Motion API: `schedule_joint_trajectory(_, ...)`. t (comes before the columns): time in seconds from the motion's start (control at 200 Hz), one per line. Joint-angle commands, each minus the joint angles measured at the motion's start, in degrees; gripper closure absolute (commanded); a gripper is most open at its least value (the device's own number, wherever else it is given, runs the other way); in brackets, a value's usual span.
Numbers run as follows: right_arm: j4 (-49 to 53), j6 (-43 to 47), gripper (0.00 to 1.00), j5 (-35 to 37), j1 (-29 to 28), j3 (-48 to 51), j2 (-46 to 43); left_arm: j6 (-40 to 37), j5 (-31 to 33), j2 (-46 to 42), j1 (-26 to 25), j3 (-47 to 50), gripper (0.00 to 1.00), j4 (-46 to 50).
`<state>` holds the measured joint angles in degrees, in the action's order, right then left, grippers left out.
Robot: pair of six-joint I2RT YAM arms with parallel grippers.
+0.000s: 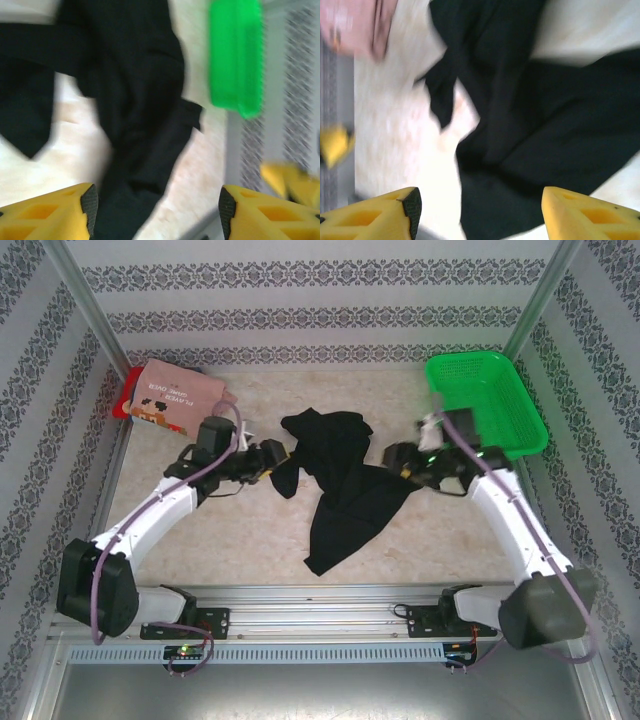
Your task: Fold and stack the t-shirts
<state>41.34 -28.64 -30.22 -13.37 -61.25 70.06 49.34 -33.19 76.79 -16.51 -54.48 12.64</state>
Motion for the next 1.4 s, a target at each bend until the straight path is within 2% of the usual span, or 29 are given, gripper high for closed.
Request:
schedule_joint_trajectory(0.0,1.2,-7.7,0.34,2.4,-12.8,6.5,0.5,-7.1,3.0,4.8,1.9,-2.9,0.34,11.1)
schedule_joint_trajectory(0.17,-4.9,-14.9,0.35,5.2,-30.0,7.4,8.4,-9.6,1.0,13.0,3.2,-4.9,0.36,8.2)
schedule_joint_trajectory(0.355,-3.9,-14.8,0.36,5.7,-37.8,-0.1,21.0,-12.4,0.5,19.6,3.3,-7.0,0.38,7.6)
schedule_joint_trajectory(0.689,0.5,-15.8,0.41,14.9,-41.9,-3.5,30.9,-11.4,4.3,26.4,3.0,-9.1,0.4,4.4)
schedule_joint_trajectory(0.829,1.1,-16.1,0.44,18.7,-42.5,-3.1,32.2,-12.9,7.4,29.6,0.0,-12.9,0.4,7.1)
schedule_joint_trajectory(0.929,-0.3,-17.3,0.54,20.1,-42.5,-1.4,32.7,-11.1,8.2,31.5,-1.3,-13.1,0.4,5.3)
schedule_joint_trajectory(1.034,-2.0,-18.4,0.7,21.3,-42.5,0.5,32.2,-10.7,10.4,33.2,-1.9,-13.0,0.42,5.2)
schedule_joint_trajectory(1.144,-1.3,-18.4,0.83,23.1,-42.4,1.1,31.3,-10.5,10.4,35.3,-1.9,-13.6,0.53,4.5)
schedule_joint_trajectory(1.289,-0.4,-18.3,0.95,24.9,-40.9,3.8,26.2,-12.7,13.0,36.6,-1.5,-16.2,0.89,7.4)
schedule_joint_trajectory(1.344,0.8,-17.7,0.99,26.0,-39.9,4.8,23.1,-13.5,13.9,35.4,-0.8,-16.7,0.98,8.7)
schedule_joint_trajectory(1.394,2.4,-16.6,1.0,27.2,-38.7,5.5,20.3,-13.9,14.8,33.0,0.1,-16.7,1.0,9.3)
